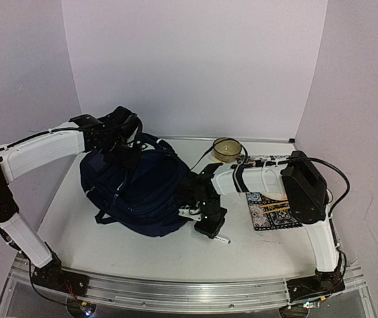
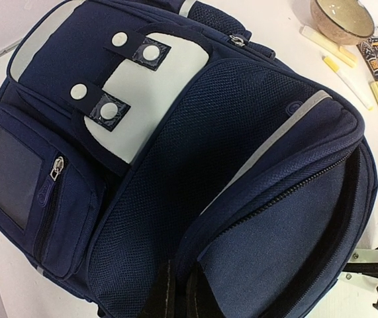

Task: Pack the student bag
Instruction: Pick up the pen from the center of the board, then place the pen in the lower front pocket of the bag.

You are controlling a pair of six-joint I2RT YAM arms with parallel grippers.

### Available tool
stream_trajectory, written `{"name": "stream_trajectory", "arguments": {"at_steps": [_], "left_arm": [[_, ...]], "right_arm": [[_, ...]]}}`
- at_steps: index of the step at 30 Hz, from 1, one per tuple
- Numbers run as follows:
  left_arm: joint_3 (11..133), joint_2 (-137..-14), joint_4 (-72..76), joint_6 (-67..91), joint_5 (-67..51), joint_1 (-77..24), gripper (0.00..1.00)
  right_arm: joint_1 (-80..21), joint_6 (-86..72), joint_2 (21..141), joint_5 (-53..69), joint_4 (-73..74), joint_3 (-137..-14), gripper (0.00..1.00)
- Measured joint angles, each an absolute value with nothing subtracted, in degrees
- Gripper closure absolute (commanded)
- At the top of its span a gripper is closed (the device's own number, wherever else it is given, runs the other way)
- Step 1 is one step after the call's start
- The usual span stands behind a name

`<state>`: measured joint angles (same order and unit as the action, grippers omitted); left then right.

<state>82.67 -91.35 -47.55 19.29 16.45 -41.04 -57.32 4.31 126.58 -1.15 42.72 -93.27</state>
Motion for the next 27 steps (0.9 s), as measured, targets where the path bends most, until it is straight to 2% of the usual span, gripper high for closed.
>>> {"name": "stream_trajectory", "arguments": {"at_steps": [3,13,27], "left_arm": [[82.67,-91.35,-47.53,19.3,16.13,-41.04,1.0],[82.67,-91.42,-47.48,19.35,15.12,-40.89,1.0],[83.03,-94.17,-46.44,21.25,7.59,-40.46,1.0]], "right_arm": [[-57.33,3.89,126.43,-1.13,42.92,-93.28,1.0],[-57.32,-0.27,119.97,1.2,42.28,-86.94,1.0],[-52.67,-16.36,105.3,14.99,35.32,-82.67,1.0]]}}
